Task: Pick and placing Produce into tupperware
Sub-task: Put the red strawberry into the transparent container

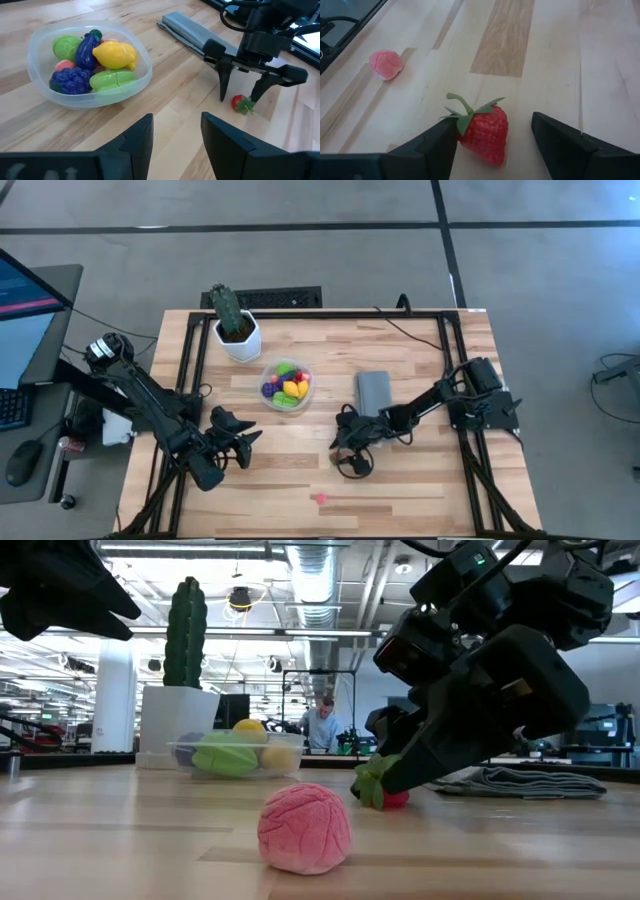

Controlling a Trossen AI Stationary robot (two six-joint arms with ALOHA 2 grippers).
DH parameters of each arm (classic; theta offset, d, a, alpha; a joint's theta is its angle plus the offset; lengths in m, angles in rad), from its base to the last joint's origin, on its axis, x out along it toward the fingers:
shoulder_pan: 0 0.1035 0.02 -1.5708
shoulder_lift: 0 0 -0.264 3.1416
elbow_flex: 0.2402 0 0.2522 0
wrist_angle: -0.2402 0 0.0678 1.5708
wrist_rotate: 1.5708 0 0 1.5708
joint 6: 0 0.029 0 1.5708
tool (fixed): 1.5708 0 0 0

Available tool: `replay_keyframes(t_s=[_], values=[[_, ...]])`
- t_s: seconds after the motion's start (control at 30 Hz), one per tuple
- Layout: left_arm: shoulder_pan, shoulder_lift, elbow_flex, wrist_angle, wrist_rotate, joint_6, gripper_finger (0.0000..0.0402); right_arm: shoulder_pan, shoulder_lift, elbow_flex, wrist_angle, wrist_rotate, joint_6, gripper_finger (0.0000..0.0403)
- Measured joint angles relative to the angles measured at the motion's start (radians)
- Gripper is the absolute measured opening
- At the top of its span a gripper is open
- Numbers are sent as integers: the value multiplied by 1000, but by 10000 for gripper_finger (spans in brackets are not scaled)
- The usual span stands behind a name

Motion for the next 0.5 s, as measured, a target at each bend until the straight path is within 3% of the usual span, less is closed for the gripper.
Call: replay_keyframes(t_s=[0.5], values=[[0,0,0,0,0,11,155,-1,2,-2,-2,-8,17,205]])
